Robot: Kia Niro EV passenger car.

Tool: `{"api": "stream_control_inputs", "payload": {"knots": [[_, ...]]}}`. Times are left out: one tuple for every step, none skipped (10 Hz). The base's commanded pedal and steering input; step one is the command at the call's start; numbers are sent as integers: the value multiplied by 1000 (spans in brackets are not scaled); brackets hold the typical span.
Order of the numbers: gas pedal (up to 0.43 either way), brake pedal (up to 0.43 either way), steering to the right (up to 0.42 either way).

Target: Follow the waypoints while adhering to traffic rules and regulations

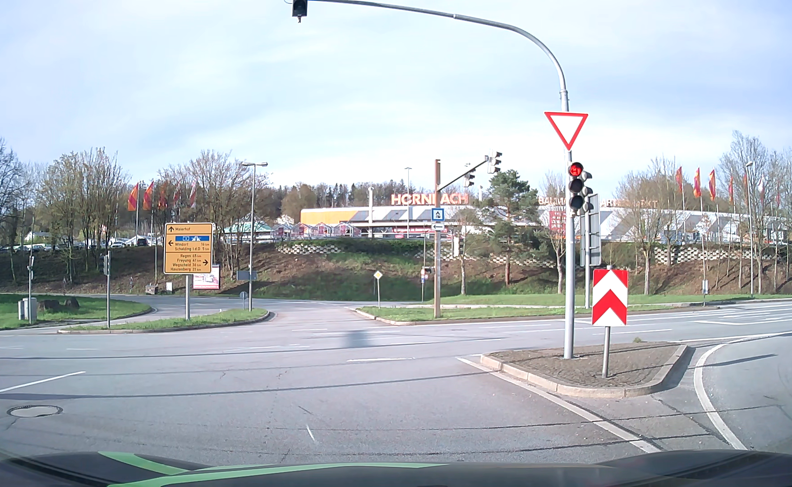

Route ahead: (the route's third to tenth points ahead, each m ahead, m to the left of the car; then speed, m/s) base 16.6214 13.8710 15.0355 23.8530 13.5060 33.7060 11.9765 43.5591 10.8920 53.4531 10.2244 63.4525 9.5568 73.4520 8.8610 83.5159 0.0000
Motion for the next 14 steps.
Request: {"api": "stream_control_inputs", "payload": {"knots": [[0, 390, -2], [0, 384, -2], [0, 390, -2], [0, 384, -2], [0, 390, -2], [0, 390, -2], [0, 390, -2], [0, 390, -2], [0, 390, -2], [0, 390, -2], [0, 390, -2], [0, 390, -2], [0, 390, -2], [0, 390, -2]]}}
